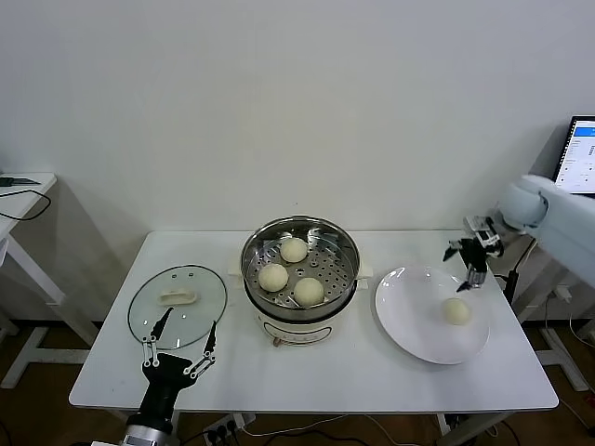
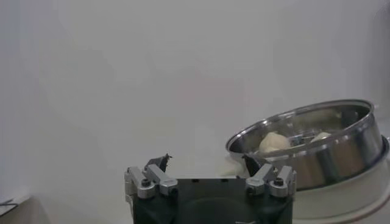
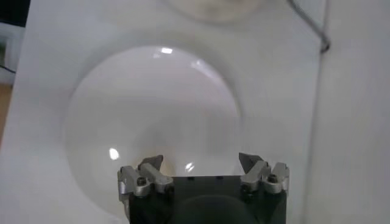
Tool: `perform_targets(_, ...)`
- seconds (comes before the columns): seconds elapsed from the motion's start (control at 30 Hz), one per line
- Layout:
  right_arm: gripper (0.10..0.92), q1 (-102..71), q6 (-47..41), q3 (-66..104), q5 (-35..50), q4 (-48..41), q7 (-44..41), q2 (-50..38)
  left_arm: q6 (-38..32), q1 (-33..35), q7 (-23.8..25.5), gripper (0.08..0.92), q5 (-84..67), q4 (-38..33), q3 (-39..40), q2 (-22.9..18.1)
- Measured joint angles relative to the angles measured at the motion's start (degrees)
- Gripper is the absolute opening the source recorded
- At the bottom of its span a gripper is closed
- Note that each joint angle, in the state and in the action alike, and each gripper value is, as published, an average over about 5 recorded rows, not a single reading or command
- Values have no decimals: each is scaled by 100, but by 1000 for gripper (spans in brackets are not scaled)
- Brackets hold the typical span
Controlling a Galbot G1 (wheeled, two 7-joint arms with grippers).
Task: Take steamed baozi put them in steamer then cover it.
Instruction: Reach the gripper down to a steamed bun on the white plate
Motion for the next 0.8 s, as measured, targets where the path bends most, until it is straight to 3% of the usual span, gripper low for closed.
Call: perform_targets(0.8, 798, -959, -290, 359, -166, -1009, 278, 534, -50, 29, -26, 823, 10, 93, 75, -59)
